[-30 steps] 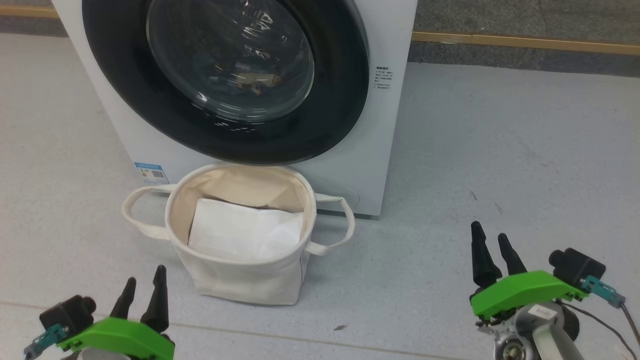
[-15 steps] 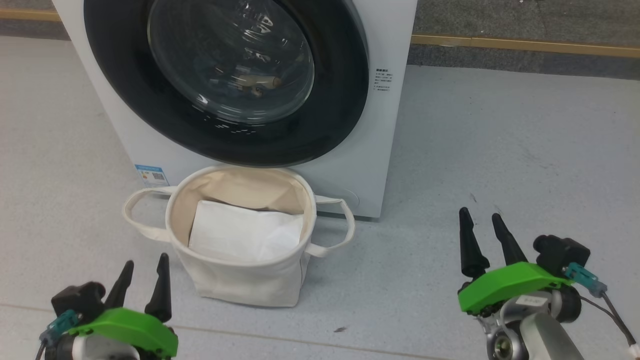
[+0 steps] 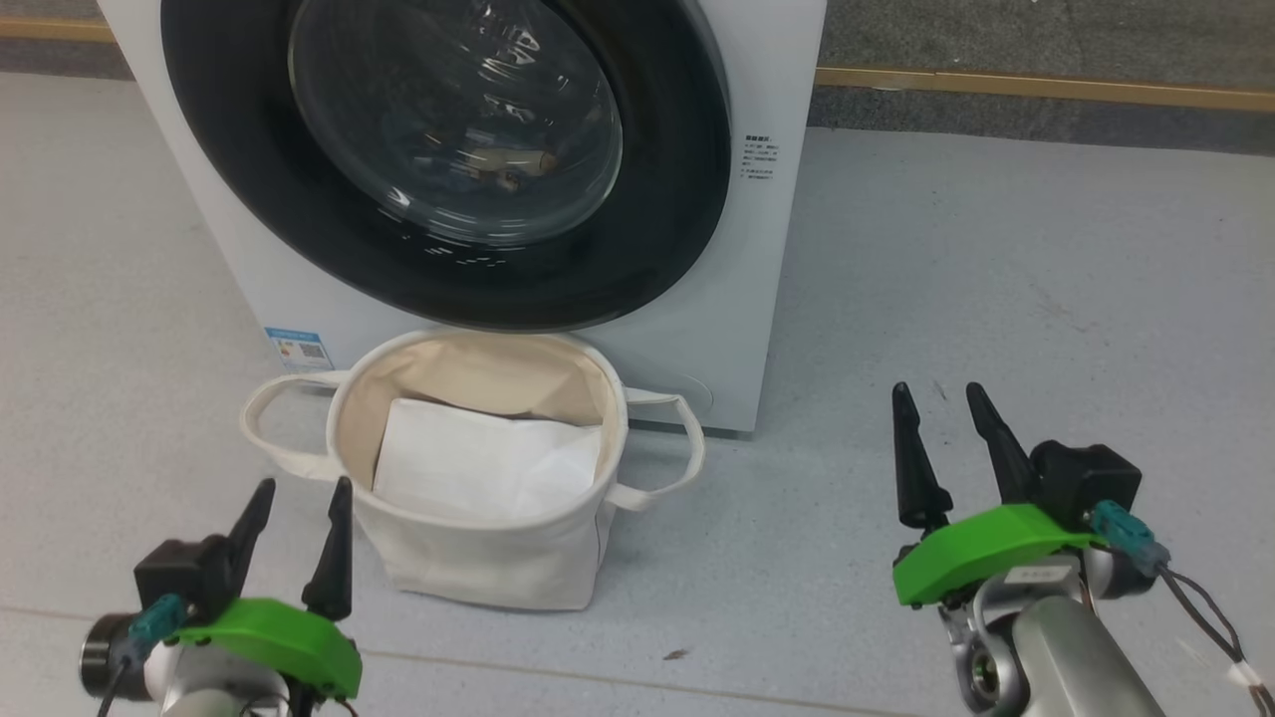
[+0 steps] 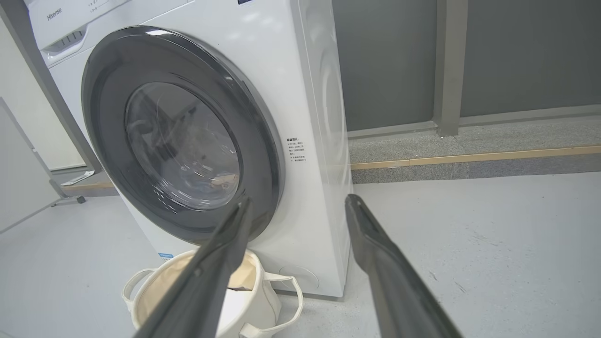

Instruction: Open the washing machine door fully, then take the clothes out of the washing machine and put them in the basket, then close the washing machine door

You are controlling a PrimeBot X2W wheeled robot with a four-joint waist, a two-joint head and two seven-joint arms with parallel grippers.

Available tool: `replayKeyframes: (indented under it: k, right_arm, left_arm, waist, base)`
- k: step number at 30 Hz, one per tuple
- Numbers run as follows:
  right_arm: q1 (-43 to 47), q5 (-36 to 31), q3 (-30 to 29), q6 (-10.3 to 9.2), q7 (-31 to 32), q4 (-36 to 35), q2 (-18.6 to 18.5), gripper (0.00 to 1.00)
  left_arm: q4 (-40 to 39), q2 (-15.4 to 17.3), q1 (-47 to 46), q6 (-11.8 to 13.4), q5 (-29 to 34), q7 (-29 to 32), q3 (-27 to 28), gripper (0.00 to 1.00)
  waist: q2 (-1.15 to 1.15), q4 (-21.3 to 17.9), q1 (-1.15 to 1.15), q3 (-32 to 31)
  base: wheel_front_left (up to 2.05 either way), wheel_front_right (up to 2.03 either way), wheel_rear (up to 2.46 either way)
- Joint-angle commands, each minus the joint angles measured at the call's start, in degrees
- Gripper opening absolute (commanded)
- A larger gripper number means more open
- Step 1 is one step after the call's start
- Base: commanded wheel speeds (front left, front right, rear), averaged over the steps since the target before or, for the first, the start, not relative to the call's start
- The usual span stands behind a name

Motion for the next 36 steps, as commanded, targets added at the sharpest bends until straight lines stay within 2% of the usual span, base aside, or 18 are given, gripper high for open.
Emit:
replayKeyframes:
  k: [1,23,36]
  right_arm:
    - [-3.54,-2.21,1.37,0.00,-1.14,-2.14,-0.35,1.00]
    - [-5.63,-15.61,2.18,0.00,-4.66,-1.98,-0.47,1.00]
    - [-5.26,-12.96,1.55,0.00,-4.78,-1.46,-0.48,1.00]
  left_arm:
    - [-2.38,2.67,-4.39,0.75,2.49,-1.11,1.39,1.00]
    - [-3.87,5.87,-6.58,4.38,14.41,-4.67,-1.09,1.00]
    - [-4.44,5.54,-5.91,4.06,12.83,-4.78,0.62,1.00]
  waist:
    - [0.00,-0.04,0.00,0.01]
    - [0.00,0.14,0.00,-0.71]
    - [0.00,0.07,0.00,-0.80]
  base:
    - [0.00,0.00,0.00]
    - [0.00,0.00,0.00]
    - [0.00,0.00,0.00]
